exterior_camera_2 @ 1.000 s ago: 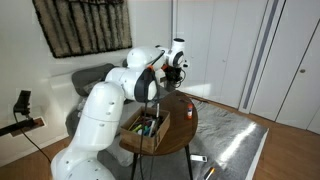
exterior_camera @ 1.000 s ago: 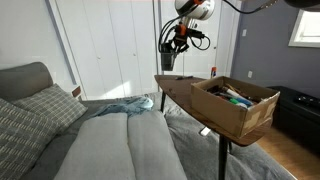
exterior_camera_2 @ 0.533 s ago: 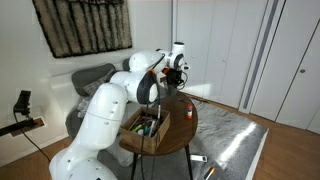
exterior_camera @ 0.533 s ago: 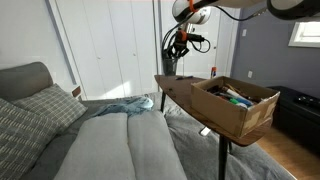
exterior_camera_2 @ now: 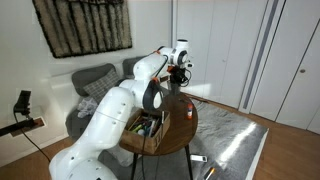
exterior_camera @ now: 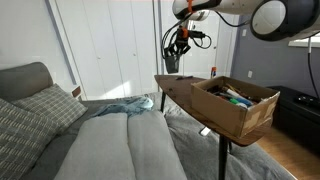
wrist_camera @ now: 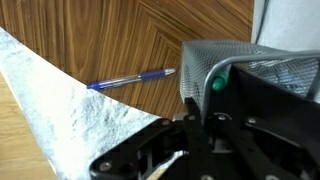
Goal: Slide the cardboard box to the right, remove the desktop pen and pencil basket from the cardboard basket and place it on the table
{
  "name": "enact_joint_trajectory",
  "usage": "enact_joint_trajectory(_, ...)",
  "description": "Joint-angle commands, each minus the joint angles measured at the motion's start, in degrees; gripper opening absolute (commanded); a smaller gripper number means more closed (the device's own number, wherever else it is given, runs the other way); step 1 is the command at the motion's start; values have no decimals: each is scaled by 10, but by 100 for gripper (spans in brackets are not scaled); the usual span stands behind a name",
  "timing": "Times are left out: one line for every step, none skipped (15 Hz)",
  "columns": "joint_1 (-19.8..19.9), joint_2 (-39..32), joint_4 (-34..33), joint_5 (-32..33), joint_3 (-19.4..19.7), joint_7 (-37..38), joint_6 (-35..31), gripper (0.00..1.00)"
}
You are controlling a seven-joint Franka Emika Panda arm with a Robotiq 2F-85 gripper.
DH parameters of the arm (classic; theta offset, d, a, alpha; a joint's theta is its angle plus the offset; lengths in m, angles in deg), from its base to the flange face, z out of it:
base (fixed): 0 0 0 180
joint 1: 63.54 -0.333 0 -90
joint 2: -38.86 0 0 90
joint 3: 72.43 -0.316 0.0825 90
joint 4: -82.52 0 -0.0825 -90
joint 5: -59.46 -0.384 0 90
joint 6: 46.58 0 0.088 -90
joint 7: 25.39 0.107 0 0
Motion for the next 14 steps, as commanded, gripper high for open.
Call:
enact_joint_trajectory(-4, -58, -95, 15, 16, 11, 4, 1)
enact_joint_trajectory(-5, -66, -102, 16, 19, 11, 1, 1)
enact_joint_trajectory(-6, -72, -109, 17, 20, 10, 3, 1)
enact_joint_trajectory(-6, -79, -115, 16, 21, 8, 9, 1)
enact_joint_trajectory(-9, -82, -117, 17, 21, 7, 12, 1)
enact_joint_trajectory(-12, -83, -121, 20, 22, 4, 14, 1)
enact_joint_trajectory(-16, -82, -124, 22, 21, -3, 19, 1)
enact_joint_trajectory(-27, -74, -124, 32, 23, -11, 33, 1)
enact_joint_trajectory(-35, -72, -125, 43, 27, -14, 38, 1)
enact_joint_trajectory(-42, -71, -128, 51, 27, -18, 45, 1)
enact_joint_trajectory(-50, -70, -130, 60, 29, -20, 52, 1)
enact_joint_trajectory(-56, -71, -132, 67, 30, -21, 55, 1)
enact_joint_trajectory(-61, -74, -134, 73, 32, -19, 55, 1)
enact_joint_trajectory(-63, -78, -136, 74, 31, -17, 52, 1)
